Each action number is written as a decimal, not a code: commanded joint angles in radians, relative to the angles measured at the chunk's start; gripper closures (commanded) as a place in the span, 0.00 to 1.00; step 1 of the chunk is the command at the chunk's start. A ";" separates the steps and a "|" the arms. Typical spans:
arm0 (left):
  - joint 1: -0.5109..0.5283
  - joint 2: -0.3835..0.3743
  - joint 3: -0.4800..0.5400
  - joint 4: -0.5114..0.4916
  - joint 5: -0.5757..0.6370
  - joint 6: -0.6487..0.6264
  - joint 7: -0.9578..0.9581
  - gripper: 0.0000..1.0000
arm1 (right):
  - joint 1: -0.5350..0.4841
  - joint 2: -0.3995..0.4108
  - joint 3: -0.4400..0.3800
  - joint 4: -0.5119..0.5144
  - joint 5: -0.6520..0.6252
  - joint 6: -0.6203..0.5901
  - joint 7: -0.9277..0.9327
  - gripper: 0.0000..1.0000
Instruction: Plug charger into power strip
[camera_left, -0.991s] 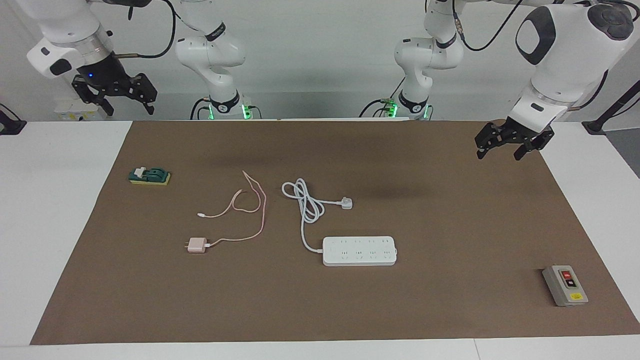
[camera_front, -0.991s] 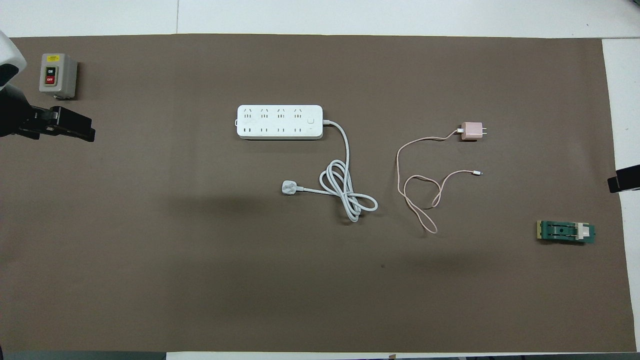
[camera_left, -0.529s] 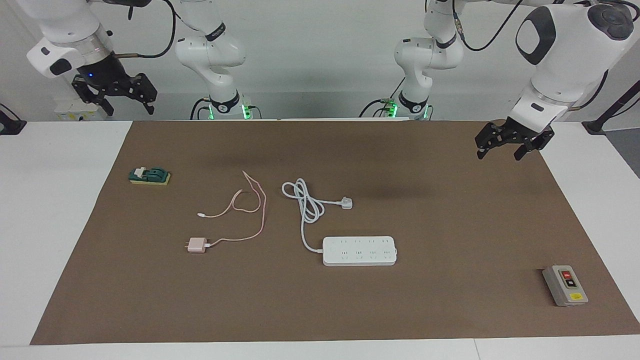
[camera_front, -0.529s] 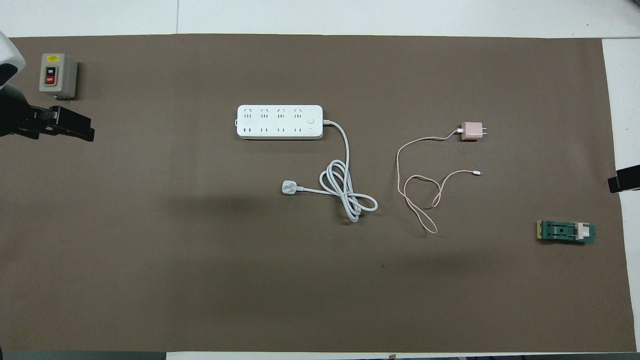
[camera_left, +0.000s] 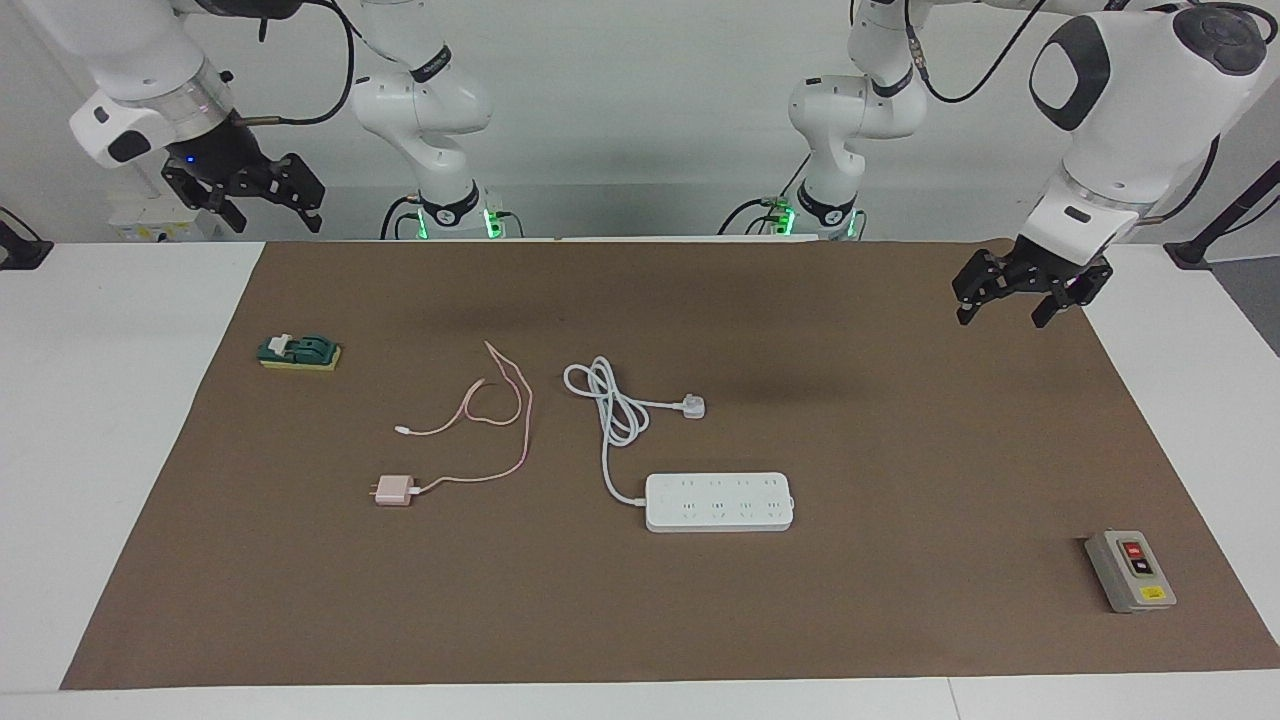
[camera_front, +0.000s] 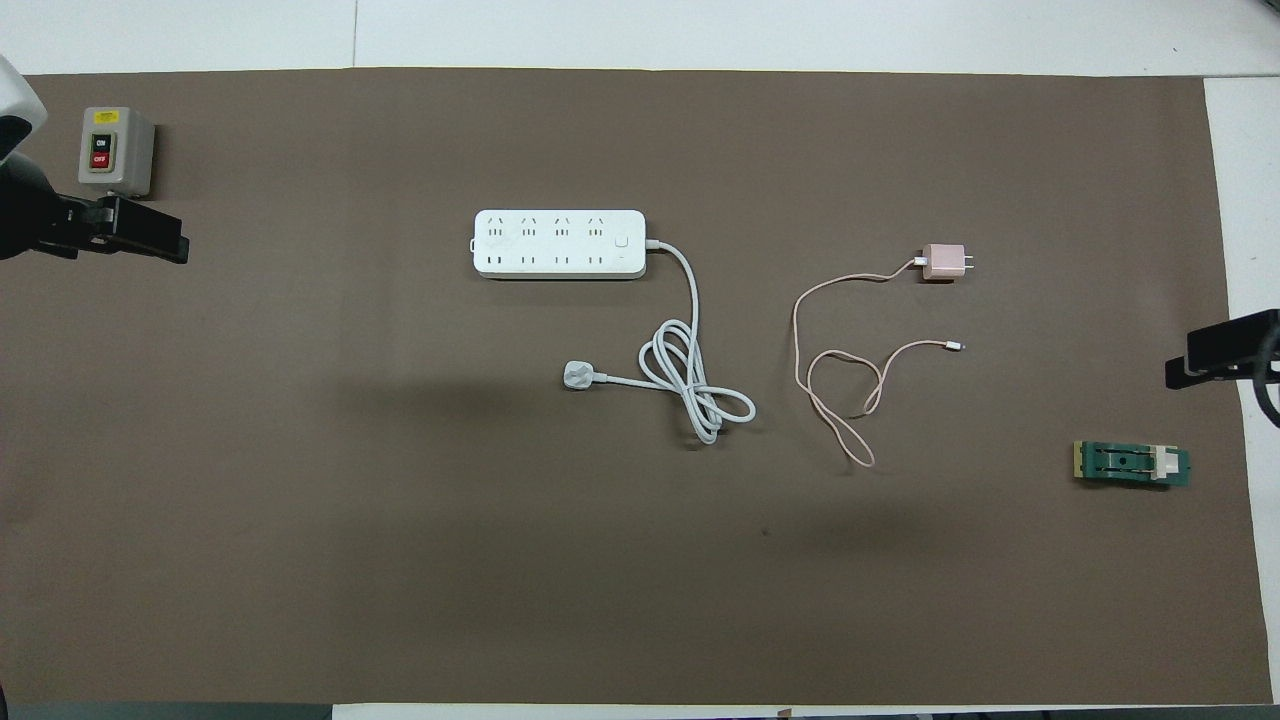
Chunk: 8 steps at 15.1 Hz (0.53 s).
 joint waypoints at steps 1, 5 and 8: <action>-0.001 -0.016 0.005 -0.026 0.017 0.023 0.007 0.00 | -0.019 -0.007 0.004 -0.110 0.075 0.104 0.207 0.00; -0.001 -0.018 0.005 -0.026 0.017 0.013 0.006 0.00 | -0.049 0.102 0.001 -0.112 0.230 0.161 0.467 0.00; -0.001 -0.018 0.005 -0.026 0.017 0.012 0.006 0.00 | -0.058 0.193 0.000 -0.108 0.338 0.225 0.626 0.00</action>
